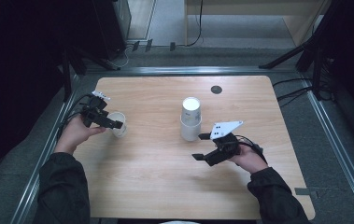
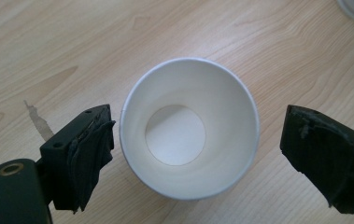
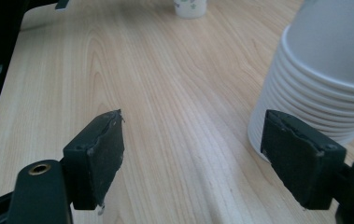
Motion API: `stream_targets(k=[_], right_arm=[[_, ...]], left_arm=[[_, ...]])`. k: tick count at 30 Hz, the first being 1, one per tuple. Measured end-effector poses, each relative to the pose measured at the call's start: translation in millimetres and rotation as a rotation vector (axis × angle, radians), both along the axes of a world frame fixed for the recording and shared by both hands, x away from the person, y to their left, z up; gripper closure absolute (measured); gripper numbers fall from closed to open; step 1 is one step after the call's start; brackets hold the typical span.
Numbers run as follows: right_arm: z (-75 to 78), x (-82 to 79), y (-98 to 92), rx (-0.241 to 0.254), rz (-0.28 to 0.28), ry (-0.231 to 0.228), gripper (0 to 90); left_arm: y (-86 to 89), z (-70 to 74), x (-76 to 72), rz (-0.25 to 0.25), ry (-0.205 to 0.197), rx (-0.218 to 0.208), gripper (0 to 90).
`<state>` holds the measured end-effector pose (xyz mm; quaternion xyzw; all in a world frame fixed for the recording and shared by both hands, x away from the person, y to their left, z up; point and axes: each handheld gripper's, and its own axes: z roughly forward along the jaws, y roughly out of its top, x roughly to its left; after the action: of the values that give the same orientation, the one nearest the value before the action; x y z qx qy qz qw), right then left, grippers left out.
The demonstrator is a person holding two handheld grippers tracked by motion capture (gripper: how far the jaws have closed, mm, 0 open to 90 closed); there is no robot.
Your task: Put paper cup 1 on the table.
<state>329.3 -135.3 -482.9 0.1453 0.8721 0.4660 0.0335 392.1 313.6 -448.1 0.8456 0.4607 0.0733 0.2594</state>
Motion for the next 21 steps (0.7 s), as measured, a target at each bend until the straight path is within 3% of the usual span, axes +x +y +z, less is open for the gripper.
stream_targets(k=[5, 7, 10, 15, 18, 21], right_arm=[[2.5, 3.4, -4.0, -0.011, -0.015, 0.035, 19.3], [4.1, 6.6, -6.2, -0.041, -0.008, 0.095, 14.6], [6.7, 6.9, -9.7, -0.049, -0.043, 0.064, 14.3], [15.8, 9.3, -16.6, -0.064, -0.073, 0.048, 13.6], [20.4, 13.6, -21.0, -0.062, -0.075, 0.096, 11.2], [24.6, 16.1, -26.0, -0.042, -0.097, 0.096, 10.9]], left_arm=[[7.5, 11.8, -8.9, 0.011, -0.026, -0.048, 11.1], [7.9, 16.1, -13.1, 0.005, -0.031, -0.065, 11.3], [6.5, 23.2, -20.4, -0.012, -0.044, -0.072, 11.2], [4.8, 37.4, -29.8, -0.026, -0.078, -0.136, 11.8], [-0.2, 41.9, -33.6, -0.052, -0.096, -0.157, 12.9], [-5.9, 42.7, -35.6, -0.078, -0.086, -0.205, 12.9]])
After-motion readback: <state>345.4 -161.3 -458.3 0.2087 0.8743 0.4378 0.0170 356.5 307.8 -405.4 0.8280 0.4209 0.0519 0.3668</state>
